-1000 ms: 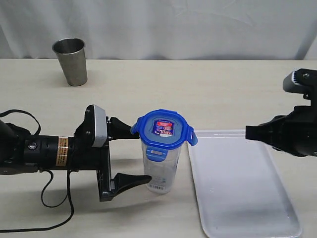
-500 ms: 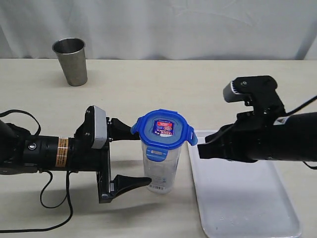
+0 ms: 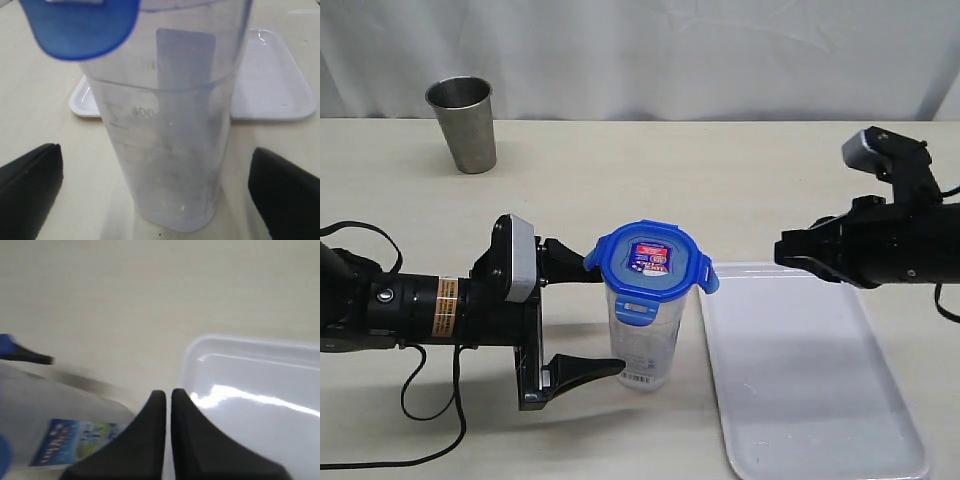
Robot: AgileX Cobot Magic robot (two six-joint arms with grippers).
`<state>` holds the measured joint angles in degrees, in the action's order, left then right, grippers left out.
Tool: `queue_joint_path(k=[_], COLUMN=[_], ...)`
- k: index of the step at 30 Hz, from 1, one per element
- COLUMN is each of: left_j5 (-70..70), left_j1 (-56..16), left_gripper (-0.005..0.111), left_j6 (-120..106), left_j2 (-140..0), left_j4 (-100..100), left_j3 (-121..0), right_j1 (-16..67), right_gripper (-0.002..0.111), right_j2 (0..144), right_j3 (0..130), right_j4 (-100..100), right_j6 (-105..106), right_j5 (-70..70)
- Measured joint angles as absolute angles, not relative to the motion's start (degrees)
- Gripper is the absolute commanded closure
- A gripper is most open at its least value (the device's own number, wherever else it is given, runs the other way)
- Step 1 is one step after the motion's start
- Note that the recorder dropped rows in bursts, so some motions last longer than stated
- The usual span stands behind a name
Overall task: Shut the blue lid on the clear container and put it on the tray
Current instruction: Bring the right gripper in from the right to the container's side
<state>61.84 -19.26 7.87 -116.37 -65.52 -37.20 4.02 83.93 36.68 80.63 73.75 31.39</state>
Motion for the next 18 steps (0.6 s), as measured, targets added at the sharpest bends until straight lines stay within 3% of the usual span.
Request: queue_joint_path(k=[5,18], left_j5=[61.84,61.84], left_j1=[-19.26,-19.26], left_gripper=[0.002,0.002], left_j6=[7.44,7.26], left_j2=[-116.37,-116.37], left_j4=[-65.52,-65.61], left_j3=[-37.2,-37.2], right_j1=[0.78,0.51], right_gripper=[0.104,0.104], right_j2=[85.46,98.99], right_j3=[31.12,30.08], right_j4=[97.28,98.52], right_j6=[96.86,98.76], right_j5=[47.23,55.61])
